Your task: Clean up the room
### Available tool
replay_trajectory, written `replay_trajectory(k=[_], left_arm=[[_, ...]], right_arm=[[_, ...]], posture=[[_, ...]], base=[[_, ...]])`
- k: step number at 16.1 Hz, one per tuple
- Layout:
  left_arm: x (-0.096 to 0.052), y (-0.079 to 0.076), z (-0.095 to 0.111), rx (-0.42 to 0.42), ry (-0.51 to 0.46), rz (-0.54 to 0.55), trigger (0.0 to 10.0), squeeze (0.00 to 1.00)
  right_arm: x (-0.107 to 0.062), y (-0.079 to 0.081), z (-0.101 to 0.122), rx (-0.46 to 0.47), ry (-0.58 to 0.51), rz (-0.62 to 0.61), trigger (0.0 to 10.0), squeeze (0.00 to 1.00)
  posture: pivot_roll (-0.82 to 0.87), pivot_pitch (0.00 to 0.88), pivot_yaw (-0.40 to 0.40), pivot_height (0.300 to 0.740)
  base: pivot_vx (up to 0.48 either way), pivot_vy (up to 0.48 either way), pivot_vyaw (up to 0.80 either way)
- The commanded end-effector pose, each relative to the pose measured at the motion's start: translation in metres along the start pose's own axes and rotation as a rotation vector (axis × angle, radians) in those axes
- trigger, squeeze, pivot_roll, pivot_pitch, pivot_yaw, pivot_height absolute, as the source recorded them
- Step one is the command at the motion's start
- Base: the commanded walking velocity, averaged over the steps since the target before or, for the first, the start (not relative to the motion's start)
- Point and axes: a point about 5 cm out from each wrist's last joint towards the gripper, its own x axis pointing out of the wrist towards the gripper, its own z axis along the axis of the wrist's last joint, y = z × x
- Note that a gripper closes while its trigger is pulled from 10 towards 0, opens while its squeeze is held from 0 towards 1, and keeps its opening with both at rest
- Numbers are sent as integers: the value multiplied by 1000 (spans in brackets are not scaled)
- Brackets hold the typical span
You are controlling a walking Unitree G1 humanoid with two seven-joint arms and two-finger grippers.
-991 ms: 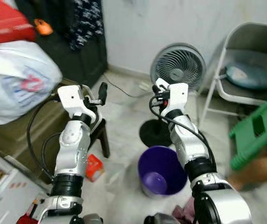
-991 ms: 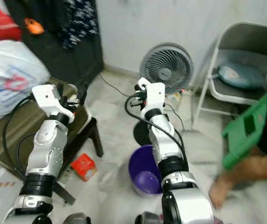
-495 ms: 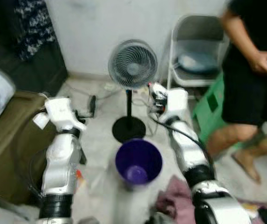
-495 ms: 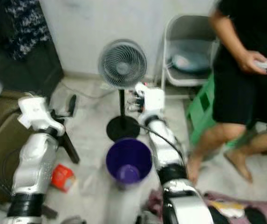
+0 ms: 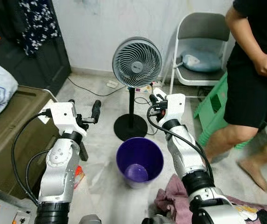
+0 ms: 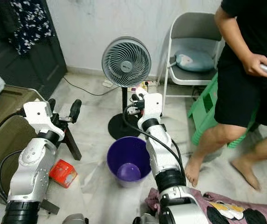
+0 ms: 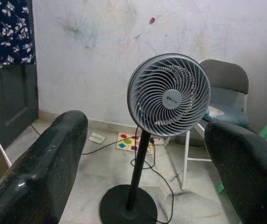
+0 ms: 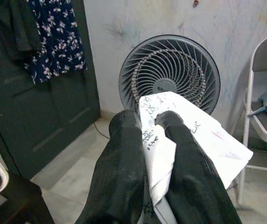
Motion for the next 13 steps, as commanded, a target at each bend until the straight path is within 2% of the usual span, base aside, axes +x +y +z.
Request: replay_trajectory(k=[1, 5, 8, 11, 13], left_arm=[[-2, -2, 0, -1, 14, -18, 10000, 0], [-8, -1, -2, 14, 44, -36, 10000, 0], [-6, -3, -1, 13, 48, -60, 10000, 0], [-5, -7, 1, 10, 43, -73, 10000, 0], [-8, -8, 0, 14, 46, -81, 10000, 0]], right_arm=[[0, 2, 0, -3, 8, 6, 10000, 0], [-1, 10, -4, -1, 39, 3, 10000, 0], [1, 15, -3, -12, 37, 21, 10000, 0], [5, 26, -3, -17, 41, 44, 10000, 0], [8, 29, -6, -16, 60, 42, 10000, 0]], posture=[[42, 0, -8, 740], [47, 0, 3, 740], [45, 2, -2, 740], [55, 7, -9, 740], [64, 13, -8, 740]], base=[[0, 0, 0], [0, 0, 0], [0, 0, 0], [0, 0, 746], [0, 0, 0]])
